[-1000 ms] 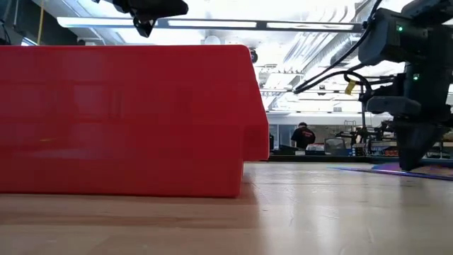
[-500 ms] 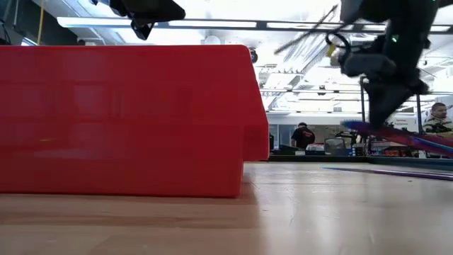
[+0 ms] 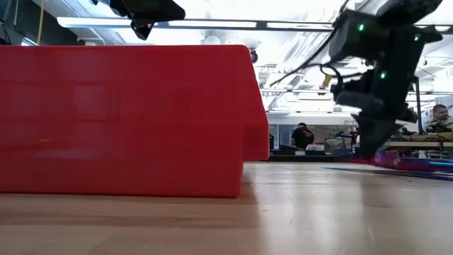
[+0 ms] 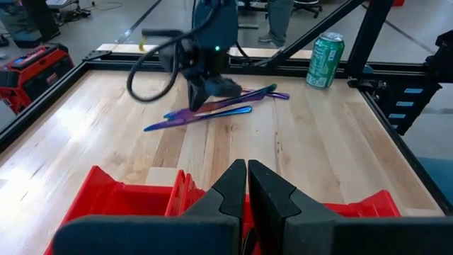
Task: Sort silverware
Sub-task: Put the purple table knife into the bottom red bin
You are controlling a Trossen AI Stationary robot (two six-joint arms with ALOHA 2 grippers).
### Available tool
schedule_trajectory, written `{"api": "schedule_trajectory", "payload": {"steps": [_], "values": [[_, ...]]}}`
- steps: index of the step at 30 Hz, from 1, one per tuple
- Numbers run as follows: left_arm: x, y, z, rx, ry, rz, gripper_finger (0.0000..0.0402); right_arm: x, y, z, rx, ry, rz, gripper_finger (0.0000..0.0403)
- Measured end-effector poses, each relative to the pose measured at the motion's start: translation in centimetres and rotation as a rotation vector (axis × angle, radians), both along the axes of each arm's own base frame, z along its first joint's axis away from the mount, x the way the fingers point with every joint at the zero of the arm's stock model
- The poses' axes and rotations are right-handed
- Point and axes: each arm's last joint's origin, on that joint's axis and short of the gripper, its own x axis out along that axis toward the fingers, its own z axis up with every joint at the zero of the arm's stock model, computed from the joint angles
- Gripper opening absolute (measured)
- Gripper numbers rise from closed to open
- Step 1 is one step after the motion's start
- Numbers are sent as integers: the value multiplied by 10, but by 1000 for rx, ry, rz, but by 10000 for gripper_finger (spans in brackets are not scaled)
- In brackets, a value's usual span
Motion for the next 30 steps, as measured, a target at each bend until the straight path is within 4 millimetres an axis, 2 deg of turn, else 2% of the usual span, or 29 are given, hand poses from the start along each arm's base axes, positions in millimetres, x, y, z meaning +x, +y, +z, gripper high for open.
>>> {"api": "schedule_trajectory", "payload": {"steps": [7,20,30], "values": [[0,1,-1,10,8,20,0,9,-2,-16,11,28,28,0],[-1,1,-2,14,19,21,0,14,0,-18,62,9,116,10],[-1,1,-2,15,22,22,0,20,1,-27,65,17,155,12]]}}
